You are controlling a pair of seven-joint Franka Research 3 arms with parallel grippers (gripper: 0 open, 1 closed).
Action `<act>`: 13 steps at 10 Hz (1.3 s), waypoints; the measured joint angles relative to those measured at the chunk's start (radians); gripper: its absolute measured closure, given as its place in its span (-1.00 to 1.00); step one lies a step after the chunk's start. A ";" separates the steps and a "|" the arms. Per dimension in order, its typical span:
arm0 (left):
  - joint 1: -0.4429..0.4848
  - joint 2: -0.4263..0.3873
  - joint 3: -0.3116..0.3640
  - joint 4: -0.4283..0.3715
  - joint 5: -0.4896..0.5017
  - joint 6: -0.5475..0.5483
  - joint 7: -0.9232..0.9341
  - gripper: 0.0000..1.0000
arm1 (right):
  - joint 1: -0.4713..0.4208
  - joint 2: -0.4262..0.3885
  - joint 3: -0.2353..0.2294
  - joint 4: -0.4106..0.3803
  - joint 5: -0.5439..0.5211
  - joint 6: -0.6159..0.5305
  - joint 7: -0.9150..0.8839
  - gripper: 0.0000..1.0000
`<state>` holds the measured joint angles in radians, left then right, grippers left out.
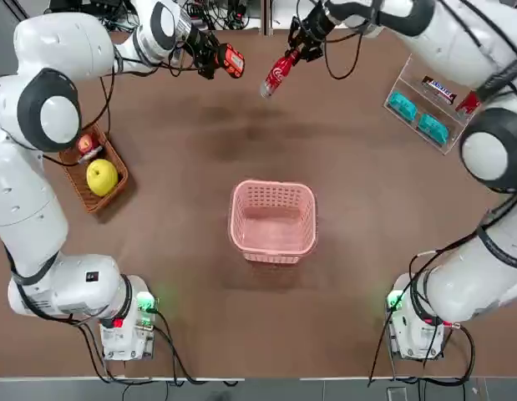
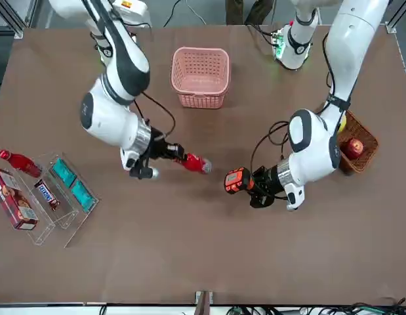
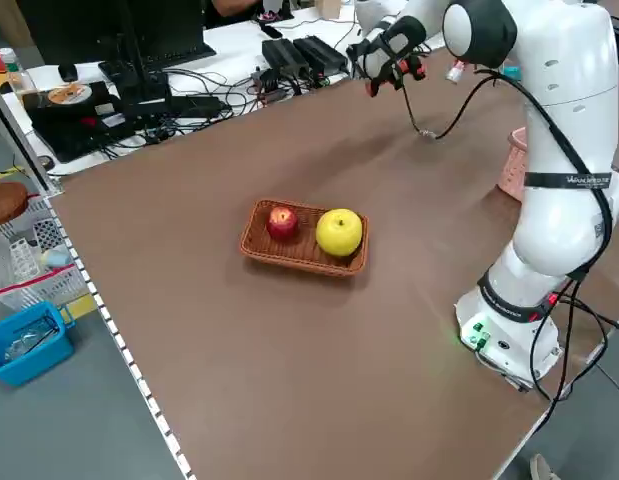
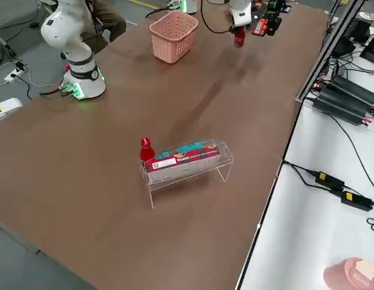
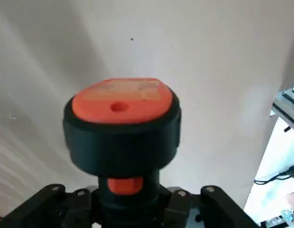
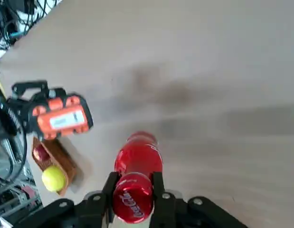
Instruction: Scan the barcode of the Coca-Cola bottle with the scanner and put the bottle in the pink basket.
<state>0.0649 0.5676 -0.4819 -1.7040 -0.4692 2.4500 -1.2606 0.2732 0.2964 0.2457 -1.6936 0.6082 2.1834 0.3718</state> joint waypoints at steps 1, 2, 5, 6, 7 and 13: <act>0.004 0.000 0.012 -0.003 0.035 -0.001 -0.040 0.81 | -0.004 -0.069 0.000 -0.042 0.000 -0.059 -0.005 0.34; 0.010 0.001 0.024 -0.012 0.082 -0.002 -0.088 0.81 | -0.004 -0.136 0.000 -0.075 -0.001 -0.128 -0.006 0.34; 0.056 0.010 0.061 -0.071 0.283 -0.004 -0.247 0.81 | -0.004 -0.292 0.002 -0.116 -0.010 -0.365 -0.004 0.34; 0.080 0.013 0.065 -0.090 0.331 -0.002 -0.296 0.81 | 0.004 -0.325 0.006 -0.141 -0.024 -0.398 -0.002 0.34; 0.100 0.014 0.066 -0.100 0.352 -0.002 -0.336 0.81 | 0.034 -0.347 0.011 -0.175 -0.035 -0.402 0.016 0.34; 0.125 0.043 0.067 -0.141 0.615 0.062 -0.625 0.81 | 0.285 -0.353 0.141 -0.226 -0.220 -0.324 0.322 0.34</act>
<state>0.1897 0.6105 -0.4153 -1.8452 0.1460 2.5119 -1.8853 0.5584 -0.0569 0.3863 -1.9193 0.3886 1.8591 0.6938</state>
